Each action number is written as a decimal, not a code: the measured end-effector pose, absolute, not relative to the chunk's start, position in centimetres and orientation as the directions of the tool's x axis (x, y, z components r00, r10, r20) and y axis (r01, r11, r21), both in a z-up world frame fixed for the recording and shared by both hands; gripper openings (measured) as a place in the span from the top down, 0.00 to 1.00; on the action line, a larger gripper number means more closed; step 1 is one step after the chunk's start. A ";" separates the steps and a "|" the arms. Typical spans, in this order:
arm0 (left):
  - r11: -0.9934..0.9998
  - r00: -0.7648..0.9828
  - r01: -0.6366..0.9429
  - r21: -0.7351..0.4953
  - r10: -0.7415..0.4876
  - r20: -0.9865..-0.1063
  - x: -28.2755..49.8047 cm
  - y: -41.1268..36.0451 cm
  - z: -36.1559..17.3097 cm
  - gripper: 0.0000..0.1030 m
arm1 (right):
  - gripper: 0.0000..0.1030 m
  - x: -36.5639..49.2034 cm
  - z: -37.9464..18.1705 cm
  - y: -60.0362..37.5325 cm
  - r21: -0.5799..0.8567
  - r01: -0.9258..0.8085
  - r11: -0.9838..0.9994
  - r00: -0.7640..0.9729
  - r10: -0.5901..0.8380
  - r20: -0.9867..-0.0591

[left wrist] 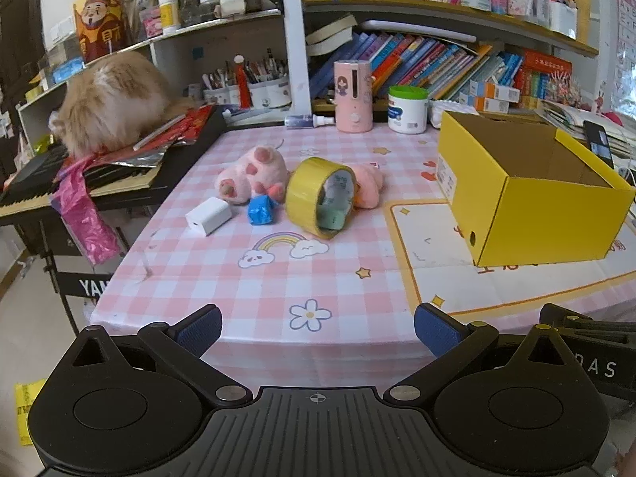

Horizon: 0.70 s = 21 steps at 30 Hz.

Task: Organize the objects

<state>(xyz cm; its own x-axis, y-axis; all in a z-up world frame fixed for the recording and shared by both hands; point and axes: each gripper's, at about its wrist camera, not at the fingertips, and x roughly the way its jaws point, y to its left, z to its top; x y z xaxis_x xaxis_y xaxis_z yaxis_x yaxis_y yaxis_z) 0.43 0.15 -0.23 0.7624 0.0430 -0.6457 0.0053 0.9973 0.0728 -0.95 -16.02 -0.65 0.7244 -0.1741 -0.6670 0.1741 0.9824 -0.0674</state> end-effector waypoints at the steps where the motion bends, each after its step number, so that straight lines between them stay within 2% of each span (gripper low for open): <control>1: 0.997 0.764 0.001 0.073 0.046 -0.644 0.4 0.3 -0.2 0.00 | 0.00 -0.9 -0.6 -15.9 -0.069 0.171 0.983 0.726 -0.173 -0.665; 21: 0.997 0.770 -0.033 0.075 0.073 -0.633 -0.1 1.7 0.1 0.00 | 0.00 -1.0 -0.4 -14.4 -0.058 0.127 0.990 0.746 -0.134 -0.652</control>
<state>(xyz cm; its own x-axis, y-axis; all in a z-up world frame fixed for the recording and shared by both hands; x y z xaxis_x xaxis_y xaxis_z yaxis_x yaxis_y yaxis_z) -0.08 1.68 0.13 0.7705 0.0733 -0.6332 -0.0332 0.9966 0.0750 -0.97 -14.44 -0.38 0.7460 -0.1339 -0.6523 0.1269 0.9902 -0.0581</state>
